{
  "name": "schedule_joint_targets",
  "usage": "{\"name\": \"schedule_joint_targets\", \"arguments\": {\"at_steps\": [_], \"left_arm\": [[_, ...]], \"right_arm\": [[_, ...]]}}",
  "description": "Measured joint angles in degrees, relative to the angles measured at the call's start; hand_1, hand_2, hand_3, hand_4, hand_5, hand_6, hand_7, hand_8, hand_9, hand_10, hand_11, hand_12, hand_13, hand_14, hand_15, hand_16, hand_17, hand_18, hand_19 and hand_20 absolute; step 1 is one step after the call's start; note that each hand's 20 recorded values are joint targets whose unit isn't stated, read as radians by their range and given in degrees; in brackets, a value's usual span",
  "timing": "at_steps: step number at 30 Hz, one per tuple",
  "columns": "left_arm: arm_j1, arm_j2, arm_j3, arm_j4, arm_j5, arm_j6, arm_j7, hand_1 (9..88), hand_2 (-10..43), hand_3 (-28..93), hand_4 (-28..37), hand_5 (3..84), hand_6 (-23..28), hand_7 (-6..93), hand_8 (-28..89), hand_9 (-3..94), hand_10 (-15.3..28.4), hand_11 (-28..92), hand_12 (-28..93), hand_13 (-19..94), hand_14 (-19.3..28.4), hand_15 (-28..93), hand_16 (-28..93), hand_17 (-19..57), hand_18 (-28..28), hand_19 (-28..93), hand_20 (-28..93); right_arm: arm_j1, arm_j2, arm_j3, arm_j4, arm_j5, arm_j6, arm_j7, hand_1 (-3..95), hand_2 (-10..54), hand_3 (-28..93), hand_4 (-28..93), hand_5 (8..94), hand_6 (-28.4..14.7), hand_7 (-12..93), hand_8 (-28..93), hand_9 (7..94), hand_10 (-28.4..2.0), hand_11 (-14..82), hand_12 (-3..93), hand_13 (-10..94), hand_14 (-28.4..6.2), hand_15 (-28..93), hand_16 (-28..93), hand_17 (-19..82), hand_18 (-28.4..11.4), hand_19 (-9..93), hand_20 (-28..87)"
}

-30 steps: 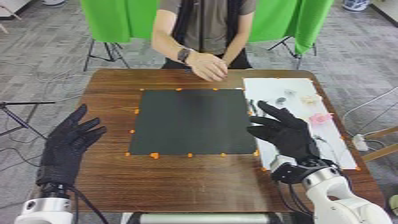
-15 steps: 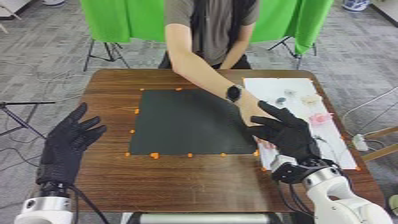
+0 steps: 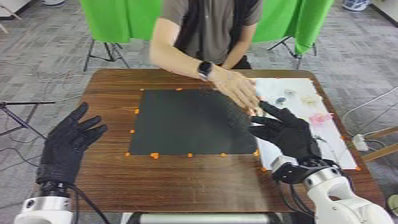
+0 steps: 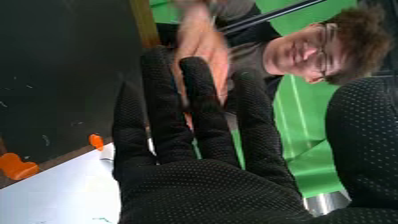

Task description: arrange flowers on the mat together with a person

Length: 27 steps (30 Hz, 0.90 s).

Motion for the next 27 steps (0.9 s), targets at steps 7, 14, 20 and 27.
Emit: {"name": "schedule_joint_targets", "arguments": {"at_steps": [7,14,20,27], "left_arm": [[0.0,0.00,0.00,0.00,-0.02,-0.05,0.00,21.4,7.2,76,-26.9,33.6,7.3,7.8,-8,36.0,20.1,23,11,29,27.5,49,-8,-3.5,28.4,69,-20],[0.0,-0.07,0.00,0.00,0.02,-0.18,-0.05,21.6,7.1,76,-26.9,33.7,7.3,7.8,-8,36.1,20.1,22,11,29,27.5,49,-8,-3.9,28.4,68,-18],[0.0,-0.33,-0.01,0.00,0.09,-0.39,-0.17,21.6,7.0,76,-26.8,33.7,7.2,7.9,-8,36.1,20.1,23,11,29,27.5,49,-8,-4.1,28.4,67,-16],[0.0,-0.46,-0.08,0.00,0.13,-0.60,-0.26,21.7,6.9,76,-26.8,33.8,7.3,7.8,-8,36.1,20.1,23,11,29,27.6,49,-8,-4.3,28.4,67,-15]], "right_arm": [[-0.2,0.0,0.1,0.0,0.0,0.0,0.0,17.8,8.3,75,-27,42.9,1.2,14,-13,48.6,-16.3,14.0,14.2,40,-17.9,34,15,5,-20.4,39,19],[-0.2,0.0,0.1,0.0,0.0,0.0,0.0,17.8,8.4,75,-27,43.0,1.1,14,-13,48.5,-16.3,14.0,14.3,40,-17.9,34,15,5,-20.4,40,19],[-0.1,0.0,0.1,0.0,0.0,0.1,0.1,17.9,8.4,75,-27,43.0,1.1,14,-13,48.6,-16.3,14.1,14.3,40,-17.9,34,15,5,-20.4,40,19],[-0.1,0.0,0.0,0.0,0.0,0.2,0.1,17.9,8.4,75,-27,43.1,1.1,13,-13,48.6,-16.2,14.2,14.3,40,-17.9,34,15,5,-20.4,40,19]]}}
